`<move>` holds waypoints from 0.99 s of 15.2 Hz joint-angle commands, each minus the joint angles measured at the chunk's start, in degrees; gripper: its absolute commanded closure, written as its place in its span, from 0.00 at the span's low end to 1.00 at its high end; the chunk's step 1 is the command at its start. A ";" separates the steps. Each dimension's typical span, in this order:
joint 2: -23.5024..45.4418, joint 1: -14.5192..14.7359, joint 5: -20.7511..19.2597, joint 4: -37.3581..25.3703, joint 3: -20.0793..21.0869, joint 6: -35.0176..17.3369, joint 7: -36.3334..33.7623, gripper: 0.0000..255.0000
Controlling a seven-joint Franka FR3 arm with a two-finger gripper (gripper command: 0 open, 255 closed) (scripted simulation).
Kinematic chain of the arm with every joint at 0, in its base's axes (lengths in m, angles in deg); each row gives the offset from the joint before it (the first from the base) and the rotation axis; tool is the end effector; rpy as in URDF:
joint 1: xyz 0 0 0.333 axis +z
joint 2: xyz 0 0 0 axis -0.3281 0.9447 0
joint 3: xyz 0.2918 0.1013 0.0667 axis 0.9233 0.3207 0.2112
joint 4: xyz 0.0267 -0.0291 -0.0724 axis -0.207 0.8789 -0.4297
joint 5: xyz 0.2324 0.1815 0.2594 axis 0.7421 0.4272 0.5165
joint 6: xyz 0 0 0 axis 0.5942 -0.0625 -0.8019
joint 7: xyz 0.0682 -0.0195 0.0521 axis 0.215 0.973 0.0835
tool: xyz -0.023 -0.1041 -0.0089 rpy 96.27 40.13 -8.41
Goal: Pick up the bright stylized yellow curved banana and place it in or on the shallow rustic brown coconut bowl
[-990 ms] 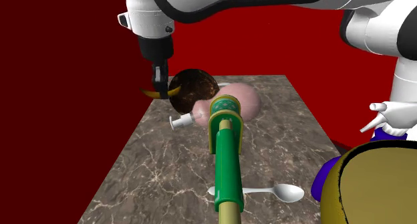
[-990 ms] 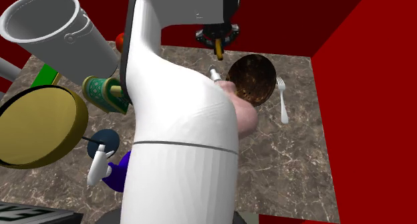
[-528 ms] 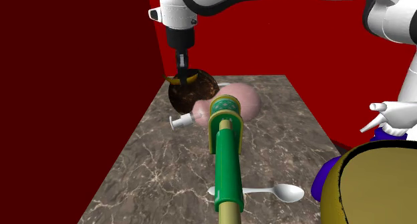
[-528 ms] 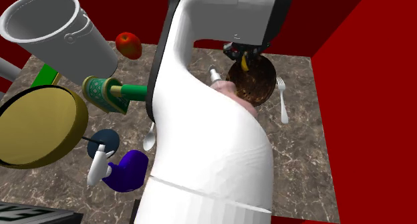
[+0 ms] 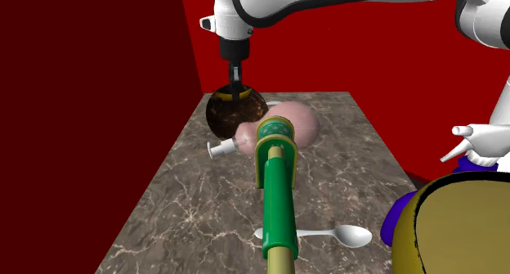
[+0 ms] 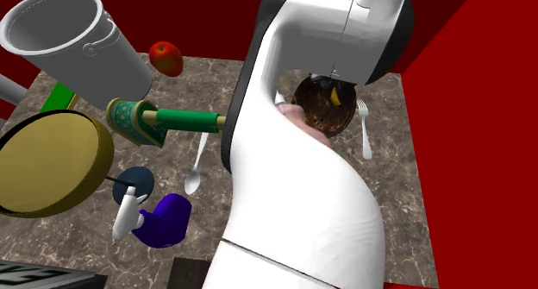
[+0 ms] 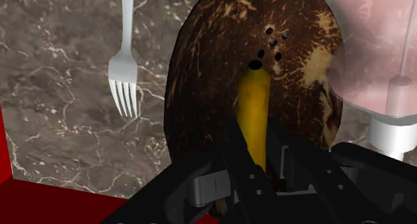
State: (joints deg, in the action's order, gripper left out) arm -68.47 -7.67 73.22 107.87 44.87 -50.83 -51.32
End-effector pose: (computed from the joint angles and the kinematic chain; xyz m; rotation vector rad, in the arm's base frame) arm 0.5496 0.2902 0.5836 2.7047 1.4492 0.1998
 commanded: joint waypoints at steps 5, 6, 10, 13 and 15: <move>-0.50 -0.28 0.08 5.23 -0.13 -4.78 -0.17 1.00; -0.53 -0.31 0.07 6.03 -0.14 -5.56 -0.23 1.00; -0.54 -0.37 0.01 7.95 -0.18 -7.46 -0.37 1.00; -0.53 -0.37 0.01 7.95 -0.18 -7.46 -0.37 1.00; -0.53 -0.37 0.01 7.95 -0.18 -7.46 -0.37 1.00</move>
State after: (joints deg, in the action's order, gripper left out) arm -69.00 -8.03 73.23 115.81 44.69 -58.28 -51.69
